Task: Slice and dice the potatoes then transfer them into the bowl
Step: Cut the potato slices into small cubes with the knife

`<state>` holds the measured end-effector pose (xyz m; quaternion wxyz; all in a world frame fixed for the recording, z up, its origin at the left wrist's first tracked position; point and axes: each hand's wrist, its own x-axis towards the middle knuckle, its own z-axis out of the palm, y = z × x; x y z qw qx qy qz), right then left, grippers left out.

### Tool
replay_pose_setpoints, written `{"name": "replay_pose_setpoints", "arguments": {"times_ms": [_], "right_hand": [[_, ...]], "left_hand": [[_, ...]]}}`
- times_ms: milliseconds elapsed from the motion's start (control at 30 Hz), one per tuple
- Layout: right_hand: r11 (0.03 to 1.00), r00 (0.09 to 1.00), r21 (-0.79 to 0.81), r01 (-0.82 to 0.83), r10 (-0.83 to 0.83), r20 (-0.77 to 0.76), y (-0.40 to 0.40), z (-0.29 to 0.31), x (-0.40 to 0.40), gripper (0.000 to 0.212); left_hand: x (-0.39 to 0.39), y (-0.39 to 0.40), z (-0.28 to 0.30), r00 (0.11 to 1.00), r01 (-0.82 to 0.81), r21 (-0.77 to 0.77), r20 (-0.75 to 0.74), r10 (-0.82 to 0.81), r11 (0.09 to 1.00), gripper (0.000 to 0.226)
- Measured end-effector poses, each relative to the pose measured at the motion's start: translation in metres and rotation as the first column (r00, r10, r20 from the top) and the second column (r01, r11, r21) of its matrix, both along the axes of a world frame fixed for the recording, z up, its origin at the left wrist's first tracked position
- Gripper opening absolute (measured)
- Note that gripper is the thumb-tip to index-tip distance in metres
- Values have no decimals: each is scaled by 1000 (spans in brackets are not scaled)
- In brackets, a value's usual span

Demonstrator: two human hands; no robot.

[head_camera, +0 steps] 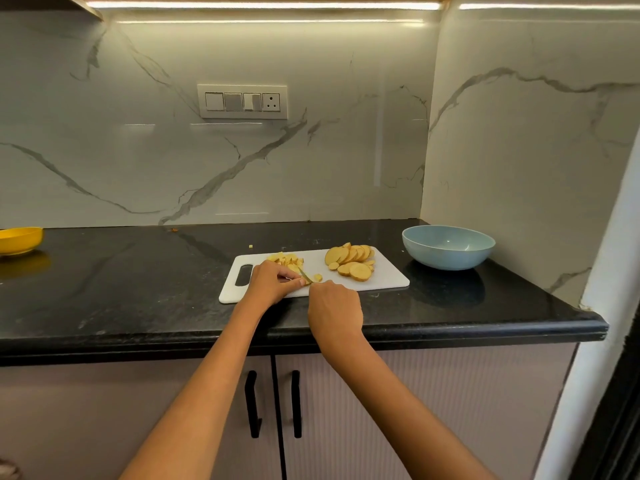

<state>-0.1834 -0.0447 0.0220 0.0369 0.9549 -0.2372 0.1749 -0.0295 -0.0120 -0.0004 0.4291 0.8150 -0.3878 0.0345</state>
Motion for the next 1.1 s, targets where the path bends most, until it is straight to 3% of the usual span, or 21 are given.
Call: {"name": "replay_pose_setpoints", "arguments": {"times_ms": [833,1100], "right_hand": [[1000,1000,-22,-13,12,-9,-7,-3,-10,24],[1000,998,-5,21,-21,-52,-16,20,0,25]], "left_hand": [[4,0,-6,1000,4,15,19,-4,1000,27],[1,1,-5,985,70,90,149,-83,993,21]]}}
